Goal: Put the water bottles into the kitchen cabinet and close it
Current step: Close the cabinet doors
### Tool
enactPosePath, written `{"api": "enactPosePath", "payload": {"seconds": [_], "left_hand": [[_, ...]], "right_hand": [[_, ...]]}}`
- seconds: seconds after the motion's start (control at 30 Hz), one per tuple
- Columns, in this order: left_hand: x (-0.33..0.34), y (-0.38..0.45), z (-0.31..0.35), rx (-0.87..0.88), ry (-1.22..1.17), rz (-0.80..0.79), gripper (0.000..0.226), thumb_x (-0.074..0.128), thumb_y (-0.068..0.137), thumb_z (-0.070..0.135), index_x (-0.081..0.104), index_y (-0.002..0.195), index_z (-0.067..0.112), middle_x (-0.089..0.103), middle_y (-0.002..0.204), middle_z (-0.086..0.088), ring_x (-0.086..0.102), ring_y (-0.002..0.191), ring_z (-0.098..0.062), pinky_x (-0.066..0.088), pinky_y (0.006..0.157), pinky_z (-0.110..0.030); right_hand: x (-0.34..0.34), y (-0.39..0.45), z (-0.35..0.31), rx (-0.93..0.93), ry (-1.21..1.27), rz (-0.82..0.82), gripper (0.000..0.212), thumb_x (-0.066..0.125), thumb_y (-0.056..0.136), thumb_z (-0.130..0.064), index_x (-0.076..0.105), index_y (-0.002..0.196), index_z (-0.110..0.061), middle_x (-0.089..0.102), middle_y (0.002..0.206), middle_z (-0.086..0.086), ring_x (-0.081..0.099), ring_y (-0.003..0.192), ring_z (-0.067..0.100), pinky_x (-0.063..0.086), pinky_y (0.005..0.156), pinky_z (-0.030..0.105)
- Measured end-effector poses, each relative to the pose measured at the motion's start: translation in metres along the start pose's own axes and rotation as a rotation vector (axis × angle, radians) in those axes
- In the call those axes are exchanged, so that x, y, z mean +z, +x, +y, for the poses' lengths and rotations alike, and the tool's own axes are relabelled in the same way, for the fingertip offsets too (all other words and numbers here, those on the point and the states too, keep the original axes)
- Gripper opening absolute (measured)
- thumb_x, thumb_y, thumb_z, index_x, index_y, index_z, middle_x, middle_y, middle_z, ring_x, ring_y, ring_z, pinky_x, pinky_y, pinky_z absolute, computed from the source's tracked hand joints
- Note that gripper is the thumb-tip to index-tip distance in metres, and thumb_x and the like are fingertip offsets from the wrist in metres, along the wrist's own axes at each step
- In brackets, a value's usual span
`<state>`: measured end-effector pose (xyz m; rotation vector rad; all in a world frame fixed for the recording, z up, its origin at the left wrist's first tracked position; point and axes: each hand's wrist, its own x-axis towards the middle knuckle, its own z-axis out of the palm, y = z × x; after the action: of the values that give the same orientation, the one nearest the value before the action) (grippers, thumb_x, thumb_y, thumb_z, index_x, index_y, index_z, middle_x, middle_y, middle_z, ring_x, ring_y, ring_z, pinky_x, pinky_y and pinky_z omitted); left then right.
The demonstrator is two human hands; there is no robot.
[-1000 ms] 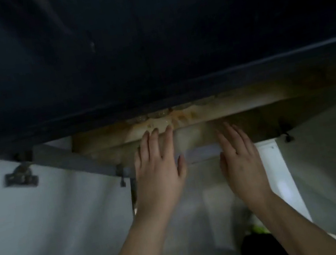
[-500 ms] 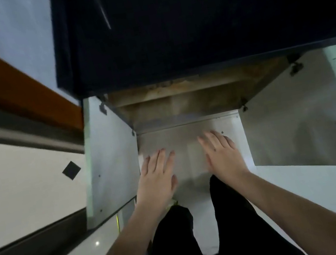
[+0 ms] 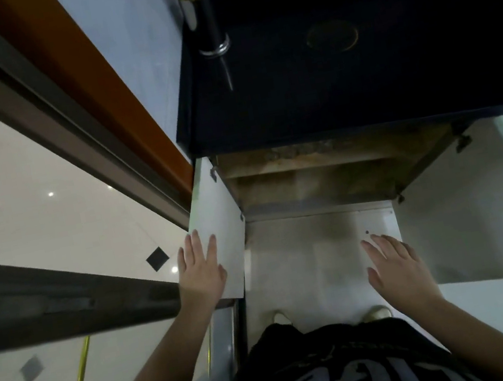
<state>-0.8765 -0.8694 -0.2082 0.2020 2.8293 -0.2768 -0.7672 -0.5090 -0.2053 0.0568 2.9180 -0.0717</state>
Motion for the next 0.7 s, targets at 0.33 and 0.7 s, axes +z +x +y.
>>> {"api": "enactPosePath", "payload": {"seconds": [0.33, 0.7], "left_hand": [[0.02, -0.003, 0.005, -0.287, -0.181, -0.247, 0.067, 0.059, 0.088, 0.039, 0.026, 0.143, 0.021, 0.04, 0.123, -0.017, 0.052, 0.104, -0.028, 0.052, 0.084, -0.036], [0.009, -0.02, 0.146, -0.191, -0.947, -0.107, 0.095, 0.069, 0.087, 0.023, 0.002, 0.155, 0.025, 0.035, 0.146, -0.011, 0.056, 0.118, -0.031, 0.053, 0.094, -0.049]], "right_hand": [[-0.009, 0.006, 0.111, 0.033, 0.014, -0.042, 0.052, 0.055, 0.093, -0.031, 0.045, 0.142, -0.015, 0.05, 0.143, 0.009, 0.046, 0.133, 0.025, 0.039, 0.107, 0.043], [-0.006, -0.011, 0.21, 0.196, 0.105, -0.068, 0.061, 0.052, 0.093, -0.029, 0.032, 0.148, -0.014, 0.039, 0.152, 0.009, 0.033, 0.141, 0.027, 0.03, 0.113, 0.044]]}}
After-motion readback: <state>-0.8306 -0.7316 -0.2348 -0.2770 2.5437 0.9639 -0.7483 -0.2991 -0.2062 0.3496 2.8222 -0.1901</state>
